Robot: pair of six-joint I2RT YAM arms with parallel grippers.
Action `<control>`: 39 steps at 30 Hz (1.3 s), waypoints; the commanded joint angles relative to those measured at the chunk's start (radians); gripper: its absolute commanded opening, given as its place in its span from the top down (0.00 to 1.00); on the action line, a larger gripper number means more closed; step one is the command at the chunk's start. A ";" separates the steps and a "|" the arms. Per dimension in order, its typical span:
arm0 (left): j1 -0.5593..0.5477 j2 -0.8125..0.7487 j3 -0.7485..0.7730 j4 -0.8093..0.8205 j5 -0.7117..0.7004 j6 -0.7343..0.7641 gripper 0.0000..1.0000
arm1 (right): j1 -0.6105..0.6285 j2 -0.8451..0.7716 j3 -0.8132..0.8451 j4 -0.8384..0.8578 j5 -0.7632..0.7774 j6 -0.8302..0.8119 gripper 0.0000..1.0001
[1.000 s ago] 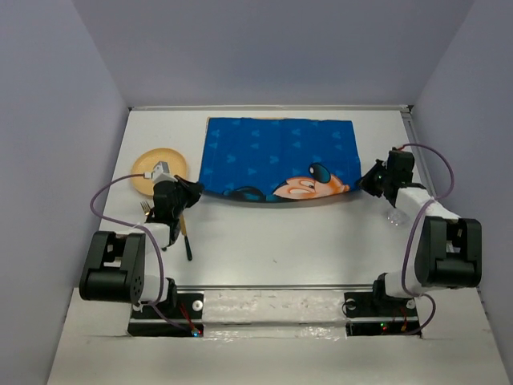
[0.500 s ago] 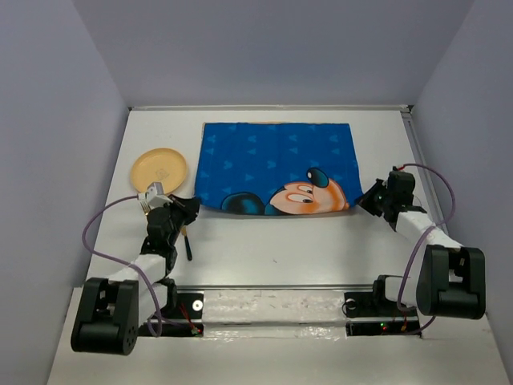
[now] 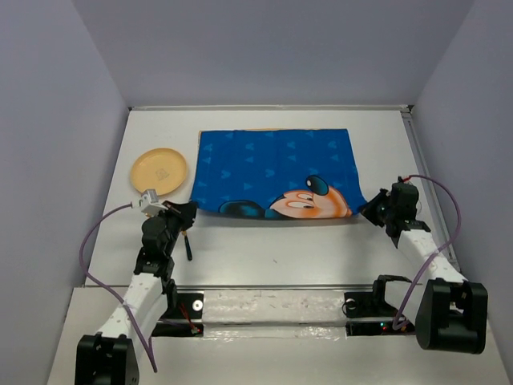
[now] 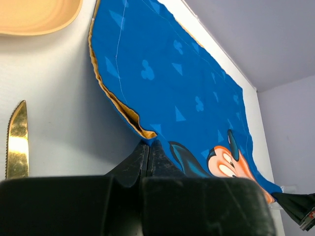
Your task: Set the dinner table for one person
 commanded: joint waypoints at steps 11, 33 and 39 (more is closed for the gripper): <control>-0.002 -0.091 -0.026 -0.145 -0.007 -0.021 0.84 | -0.009 -0.092 -0.050 -0.049 -0.031 0.011 0.95; -0.004 -0.225 0.416 -0.422 -0.093 0.120 0.04 | 0.046 -0.224 0.180 -0.176 -0.149 -0.069 0.30; -0.010 -0.180 0.641 -0.499 -0.070 0.276 0.02 | 0.270 -0.105 0.227 -0.081 -0.115 -0.046 0.30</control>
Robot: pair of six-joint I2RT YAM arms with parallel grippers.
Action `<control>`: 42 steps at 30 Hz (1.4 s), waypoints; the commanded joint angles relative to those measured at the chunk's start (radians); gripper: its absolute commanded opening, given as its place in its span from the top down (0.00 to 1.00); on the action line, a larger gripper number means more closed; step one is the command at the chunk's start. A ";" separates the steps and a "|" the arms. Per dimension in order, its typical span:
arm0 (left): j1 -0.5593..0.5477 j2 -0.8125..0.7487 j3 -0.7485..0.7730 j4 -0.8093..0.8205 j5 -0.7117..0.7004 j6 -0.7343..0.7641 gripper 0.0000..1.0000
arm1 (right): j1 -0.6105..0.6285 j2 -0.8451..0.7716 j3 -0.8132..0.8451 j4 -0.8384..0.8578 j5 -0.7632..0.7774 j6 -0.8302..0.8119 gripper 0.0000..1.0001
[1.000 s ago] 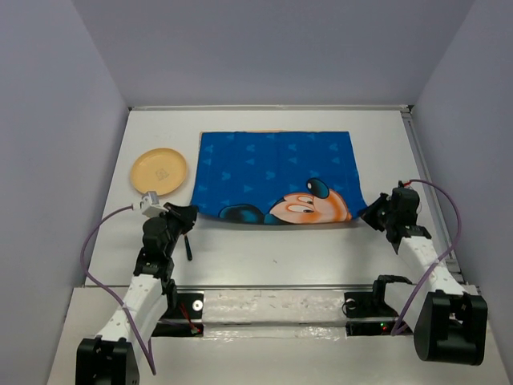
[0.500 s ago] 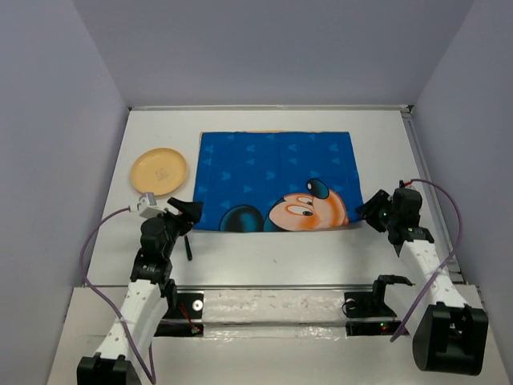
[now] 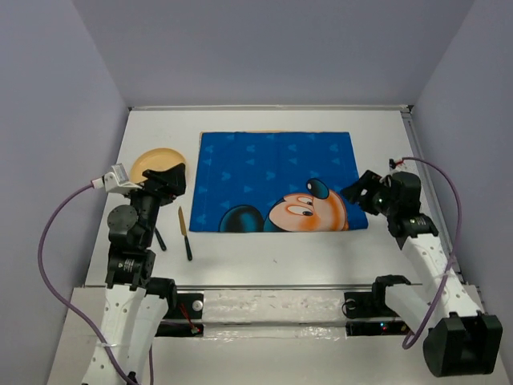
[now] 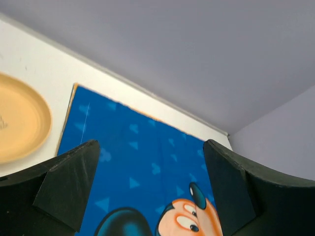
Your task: Set the dinner table for one person
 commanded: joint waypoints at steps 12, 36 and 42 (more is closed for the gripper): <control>-0.041 0.012 0.248 -0.135 -0.007 0.390 0.01 | 0.674 0.732 0.519 0.307 0.208 0.080 0.78; -0.311 -0.117 0.151 -0.044 -0.253 0.440 0.01 | 0.824 1.900 1.915 0.227 0.125 0.416 0.46; -0.345 -0.157 0.154 -0.025 -0.255 0.449 0.01 | 0.833 1.977 1.937 0.256 0.140 0.459 0.42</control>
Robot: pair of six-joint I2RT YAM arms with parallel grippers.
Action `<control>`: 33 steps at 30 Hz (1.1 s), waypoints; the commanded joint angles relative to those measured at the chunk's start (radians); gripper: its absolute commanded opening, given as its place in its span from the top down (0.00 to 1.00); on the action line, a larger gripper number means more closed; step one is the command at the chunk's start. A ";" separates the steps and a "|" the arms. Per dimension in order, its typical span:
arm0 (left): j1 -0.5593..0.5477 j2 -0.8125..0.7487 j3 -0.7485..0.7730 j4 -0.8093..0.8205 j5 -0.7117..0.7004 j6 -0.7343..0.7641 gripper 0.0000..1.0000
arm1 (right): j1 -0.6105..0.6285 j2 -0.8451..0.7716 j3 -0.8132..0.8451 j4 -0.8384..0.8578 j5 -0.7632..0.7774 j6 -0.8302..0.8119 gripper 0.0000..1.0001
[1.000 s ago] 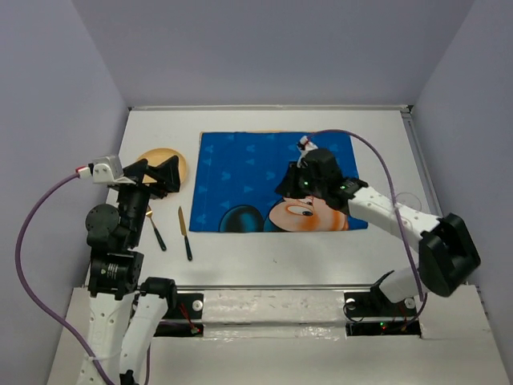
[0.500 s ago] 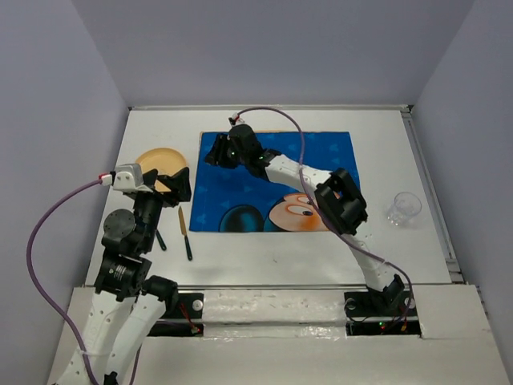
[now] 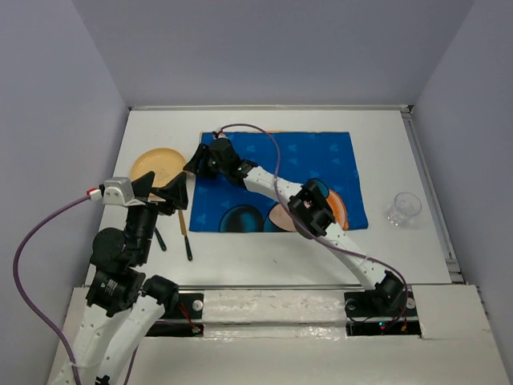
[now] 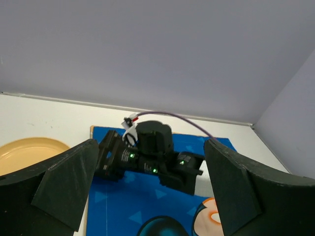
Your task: Set the dinner table for one person
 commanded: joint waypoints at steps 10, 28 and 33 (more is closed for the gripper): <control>-0.065 -0.065 0.008 0.065 -0.033 0.027 0.01 | 0.044 0.089 0.057 0.100 0.014 0.154 0.52; -0.078 -0.061 0.008 0.063 -0.043 0.026 0.01 | 0.053 -0.025 -0.114 0.231 0.043 0.182 0.92; -0.068 -0.053 0.008 0.075 -0.034 0.023 0.01 | 0.053 -0.043 -0.101 0.349 0.049 0.239 0.99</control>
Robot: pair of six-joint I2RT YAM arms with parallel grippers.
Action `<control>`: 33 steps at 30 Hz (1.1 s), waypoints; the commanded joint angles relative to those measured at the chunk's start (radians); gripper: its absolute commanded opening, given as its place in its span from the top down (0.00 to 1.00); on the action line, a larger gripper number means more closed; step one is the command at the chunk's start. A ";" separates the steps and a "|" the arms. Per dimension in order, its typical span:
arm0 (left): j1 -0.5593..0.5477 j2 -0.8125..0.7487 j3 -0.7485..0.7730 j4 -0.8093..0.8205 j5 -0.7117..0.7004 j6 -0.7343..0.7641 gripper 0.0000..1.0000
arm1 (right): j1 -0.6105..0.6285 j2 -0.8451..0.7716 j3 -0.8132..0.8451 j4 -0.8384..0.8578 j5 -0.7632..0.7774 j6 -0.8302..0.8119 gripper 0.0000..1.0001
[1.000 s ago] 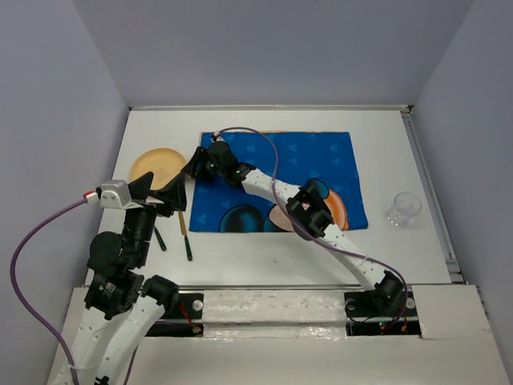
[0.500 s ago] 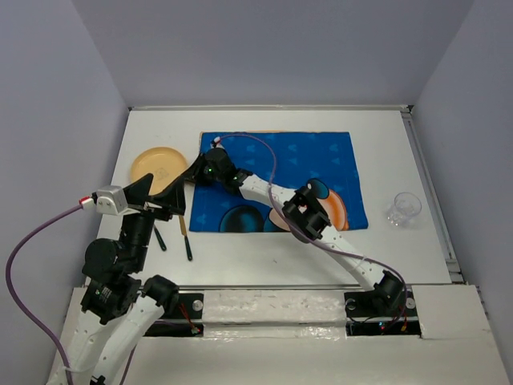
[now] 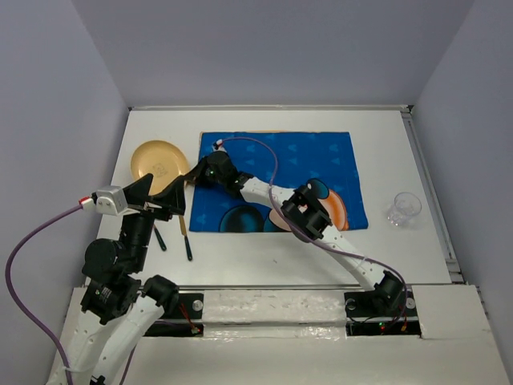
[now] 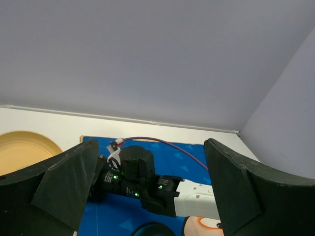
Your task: Set the dinner table for one person
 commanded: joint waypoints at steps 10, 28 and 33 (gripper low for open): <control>0.049 0.012 0.001 0.076 0.028 0.006 0.01 | -0.018 -0.453 -0.373 0.238 0.038 -0.083 1.00; 0.054 0.052 -0.031 0.050 0.110 -0.014 0.01 | -0.454 -1.311 -1.399 -0.212 -0.040 -0.553 1.00; 0.083 0.081 -0.031 0.054 0.143 -0.020 0.01 | -0.504 -1.293 -1.400 -0.265 -0.074 -0.628 1.00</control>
